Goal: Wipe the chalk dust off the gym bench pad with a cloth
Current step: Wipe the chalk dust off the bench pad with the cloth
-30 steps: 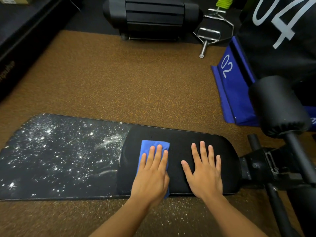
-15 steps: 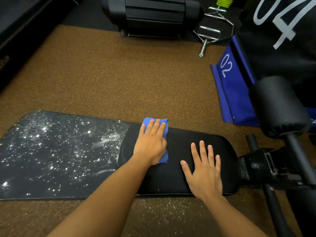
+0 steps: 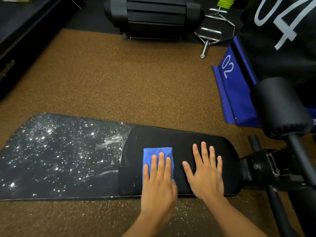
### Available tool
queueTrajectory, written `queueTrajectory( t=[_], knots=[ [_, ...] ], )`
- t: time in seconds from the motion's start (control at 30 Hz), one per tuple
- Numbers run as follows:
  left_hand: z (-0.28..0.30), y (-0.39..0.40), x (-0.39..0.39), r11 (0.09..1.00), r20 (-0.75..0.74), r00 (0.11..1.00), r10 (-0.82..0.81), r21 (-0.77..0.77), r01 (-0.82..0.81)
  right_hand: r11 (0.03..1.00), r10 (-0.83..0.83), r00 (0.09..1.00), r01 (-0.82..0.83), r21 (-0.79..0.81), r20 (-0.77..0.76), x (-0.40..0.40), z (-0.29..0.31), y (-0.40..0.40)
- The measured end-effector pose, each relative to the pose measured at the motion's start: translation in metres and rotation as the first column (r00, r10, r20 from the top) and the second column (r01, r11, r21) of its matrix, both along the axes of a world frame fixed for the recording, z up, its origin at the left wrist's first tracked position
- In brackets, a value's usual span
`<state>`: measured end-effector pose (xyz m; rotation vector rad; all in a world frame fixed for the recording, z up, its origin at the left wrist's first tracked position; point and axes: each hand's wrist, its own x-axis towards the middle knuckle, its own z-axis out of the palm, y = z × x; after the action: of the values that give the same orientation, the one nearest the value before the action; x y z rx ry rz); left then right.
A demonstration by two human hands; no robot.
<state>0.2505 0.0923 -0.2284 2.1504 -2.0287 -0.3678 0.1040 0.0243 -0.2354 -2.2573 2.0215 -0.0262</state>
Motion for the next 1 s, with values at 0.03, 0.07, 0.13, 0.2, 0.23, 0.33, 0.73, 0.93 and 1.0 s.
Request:
queueTrajectory(
  t=[0.03,0.07,0.13,0.2,0.23,0.33,0.73,0.93,1.0],
  knots=[
    [0.001,0.000,-0.006,1.000,-0.005,1.000,0.009,0.013,-0.009,1.000,0.001,1.000,-0.001,0.001,0.000,0.000,0.000,0.000],
    [0.001,-0.003,-0.008,1.000,-0.008,1.000,0.011,0.014,-0.011,1.000,0.002,1.000,-0.002,0.001,-0.001,0.000,0.000,0.000],
    [0.000,-0.009,-0.004,0.999,0.010,0.999,-0.034,0.001,0.034,1.000,0.003,1.000,-0.003,-0.002,-0.003,-0.001,-0.001,0.000],
    [-0.003,-0.013,0.008,0.990,0.045,0.990,-0.137,-0.010,0.138,1.000,0.006,1.000,-0.006,0.001,-0.010,-0.002,-0.001,-0.001],
    [-0.003,-0.014,0.015,0.982,0.064,0.980,-0.190,-0.013,0.191,1.000,0.008,1.000,-0.008,0.003,-0.014,-0.002,-0.001,0.000],
    [-0.001,-0.017,0.037,0.954,0.121,0.948,-0.294,-0.025,0.299,1.000,0.010,1.000,-0.010,0.006,-0.009,-0.002,-0.001,0.000],
    [-0.010,0.024,0.028,1.000,0.028,1.000,0.011,-0.019,-0.010,1.000,0.008,1.000,-0.008,0.015,-0.003,-0.001,-0.001,0.000],
    [-0.003,-0.008,0.023,0.994,0.059,0.993,-0.106,-0.031,0.108,1.000,-0.001,1.000,0.002,0.009,-0.014,-0.001,-0.002,0.000],
    [-0.003,-0.019,0.025,0.991,0.060,0.990,-0.128,-0.025,0.129,1.000,-0.004,1.000,0.004,0.009,-0.016,-0.001,-0.002,0.000]
  ],
)
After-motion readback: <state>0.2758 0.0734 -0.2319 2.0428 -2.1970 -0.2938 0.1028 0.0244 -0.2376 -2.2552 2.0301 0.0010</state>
